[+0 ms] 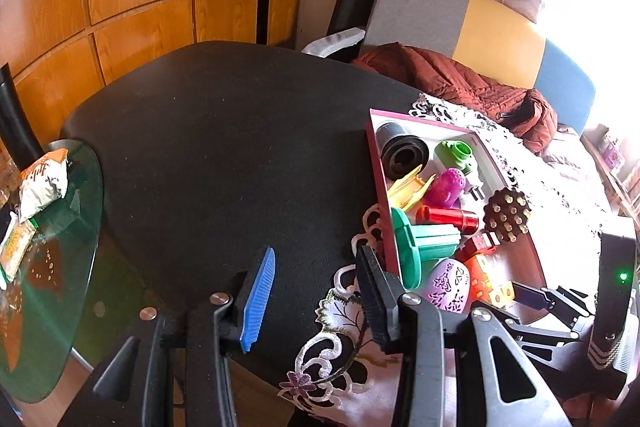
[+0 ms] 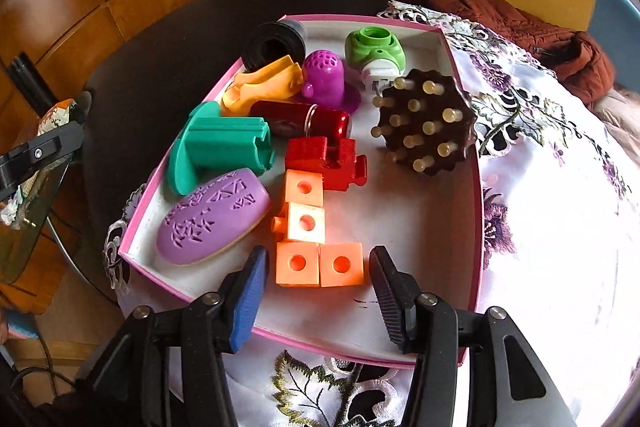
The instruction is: Organize rigid objects
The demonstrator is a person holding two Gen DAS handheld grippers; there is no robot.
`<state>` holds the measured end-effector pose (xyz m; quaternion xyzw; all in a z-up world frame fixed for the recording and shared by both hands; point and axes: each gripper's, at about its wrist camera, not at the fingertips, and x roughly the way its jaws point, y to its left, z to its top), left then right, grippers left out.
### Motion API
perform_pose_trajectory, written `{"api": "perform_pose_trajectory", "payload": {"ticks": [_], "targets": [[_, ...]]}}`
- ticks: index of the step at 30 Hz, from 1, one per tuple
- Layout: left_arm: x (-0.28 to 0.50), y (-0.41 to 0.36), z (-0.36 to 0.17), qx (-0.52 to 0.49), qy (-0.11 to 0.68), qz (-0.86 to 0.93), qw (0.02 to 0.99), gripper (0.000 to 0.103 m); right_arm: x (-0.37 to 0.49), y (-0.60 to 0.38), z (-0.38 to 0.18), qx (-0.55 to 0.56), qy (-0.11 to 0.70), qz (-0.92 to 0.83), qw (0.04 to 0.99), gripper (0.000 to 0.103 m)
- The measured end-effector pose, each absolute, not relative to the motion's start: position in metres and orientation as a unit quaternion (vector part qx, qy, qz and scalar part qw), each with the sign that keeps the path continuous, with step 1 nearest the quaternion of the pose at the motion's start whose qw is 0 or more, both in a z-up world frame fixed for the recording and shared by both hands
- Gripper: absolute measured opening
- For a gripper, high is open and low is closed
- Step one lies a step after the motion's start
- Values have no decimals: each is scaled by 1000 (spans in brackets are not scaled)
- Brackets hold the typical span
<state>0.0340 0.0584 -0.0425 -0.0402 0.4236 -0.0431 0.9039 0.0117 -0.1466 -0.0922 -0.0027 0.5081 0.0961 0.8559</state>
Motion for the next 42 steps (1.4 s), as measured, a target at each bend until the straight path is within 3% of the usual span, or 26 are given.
{"api": "perform_pose_trajectory", "payload": {"ticks": [18,22,25,38,42], "targets": [[19,38,-25,-22,404,-50,913,46,-6,-166,-57,24,435,38,899,68],[13,27,-16,-19,395,-54,917,61,-13,-168,-50,33,413,18,910,68],[8,21,-11,-31,385,-54,921,61,-19,-171,-47,41,398,-5,916,68],[0,15,-8,-8,387,-29,921,59,-32,-177,-36,51,377,-16,925,72],[-3,15,-6,-3,368,-30,929,47,-33,-176,-36,50,378,-16,924,72]]}}
